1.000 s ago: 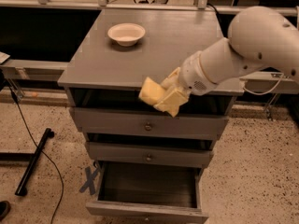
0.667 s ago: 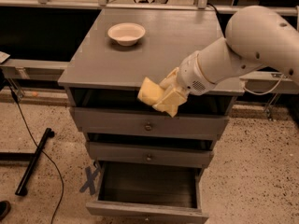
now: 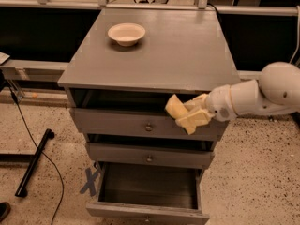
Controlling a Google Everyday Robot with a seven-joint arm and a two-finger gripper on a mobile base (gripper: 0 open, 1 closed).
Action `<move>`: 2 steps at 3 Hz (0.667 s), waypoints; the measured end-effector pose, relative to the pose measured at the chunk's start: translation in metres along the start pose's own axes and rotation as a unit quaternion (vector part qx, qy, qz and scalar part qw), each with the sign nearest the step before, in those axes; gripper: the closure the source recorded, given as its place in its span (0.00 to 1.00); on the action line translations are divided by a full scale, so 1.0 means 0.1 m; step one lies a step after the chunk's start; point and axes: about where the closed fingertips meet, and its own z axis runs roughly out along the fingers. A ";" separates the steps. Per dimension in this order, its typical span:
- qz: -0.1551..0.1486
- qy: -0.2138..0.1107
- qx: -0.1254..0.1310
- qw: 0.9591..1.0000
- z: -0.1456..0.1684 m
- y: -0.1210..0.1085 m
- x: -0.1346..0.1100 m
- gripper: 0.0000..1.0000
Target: Place sponge into bottom drawer
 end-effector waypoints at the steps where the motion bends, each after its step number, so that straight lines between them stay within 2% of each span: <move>1: 0.061 -0.063 0.010 0.996 -0.06 -0.13 0.64 1.00; 2: 0.056 -0.058 0.006 0.997 -0.03 -0.11 0.57 1.00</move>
Offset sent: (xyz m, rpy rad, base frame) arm -0.0036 -0.0303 -0.0347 0.1095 0.0244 -0.0700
